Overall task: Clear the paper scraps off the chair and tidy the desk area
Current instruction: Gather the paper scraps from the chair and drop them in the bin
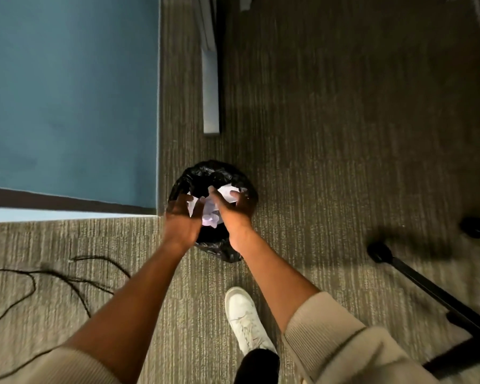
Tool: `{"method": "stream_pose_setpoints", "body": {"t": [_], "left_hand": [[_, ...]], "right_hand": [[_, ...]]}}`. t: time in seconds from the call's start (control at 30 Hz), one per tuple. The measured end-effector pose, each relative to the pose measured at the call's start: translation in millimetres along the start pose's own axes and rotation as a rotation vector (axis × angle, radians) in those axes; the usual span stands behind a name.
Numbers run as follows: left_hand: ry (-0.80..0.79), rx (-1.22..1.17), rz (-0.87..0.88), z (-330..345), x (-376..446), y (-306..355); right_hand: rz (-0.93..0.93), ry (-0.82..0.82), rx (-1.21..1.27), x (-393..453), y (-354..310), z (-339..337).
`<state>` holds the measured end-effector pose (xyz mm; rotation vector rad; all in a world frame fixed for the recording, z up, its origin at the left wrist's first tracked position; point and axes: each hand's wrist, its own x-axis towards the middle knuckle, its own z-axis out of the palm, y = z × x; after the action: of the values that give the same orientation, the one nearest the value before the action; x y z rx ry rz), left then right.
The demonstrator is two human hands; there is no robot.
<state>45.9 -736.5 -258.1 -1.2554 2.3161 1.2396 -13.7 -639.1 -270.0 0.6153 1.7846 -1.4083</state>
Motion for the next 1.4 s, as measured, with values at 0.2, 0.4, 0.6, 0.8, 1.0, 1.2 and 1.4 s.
{"method": "stream_pose_setpoints", "body": {"t": [0.2,0.4,0.6,0.8,1.0,1.2,1.4], "left_hand": [[-0.025,0.076,0.067,5,-13,19],[-0.061,0.095,0.184,30,-41,62],[-0.155,0.151,0.415,94,-101,143],[-0.349,0.168,0.694,184,-190,223],[-0.424,0.191,1.005,273,-292,297],[-0.553,0.277,1.283,347,-379,367],[-0.606,0.405,1.545,435,-438,421]], "right_hand": [[-0.024,0.023,0.136,-1,-4,-44],[-0.189,0.148,0.224,-27,-16,-141],[-0.424,0.354,0.113,-80,-16,-296],[-0.597,0.659,-0.042,-155,-5,-456],[-0.628,0.969,0.004,-223,19,-592],[-0.507,1.182,0.078,-258,76,-708],[-0.343,1.304,0.074,-261,133,-805]]}}
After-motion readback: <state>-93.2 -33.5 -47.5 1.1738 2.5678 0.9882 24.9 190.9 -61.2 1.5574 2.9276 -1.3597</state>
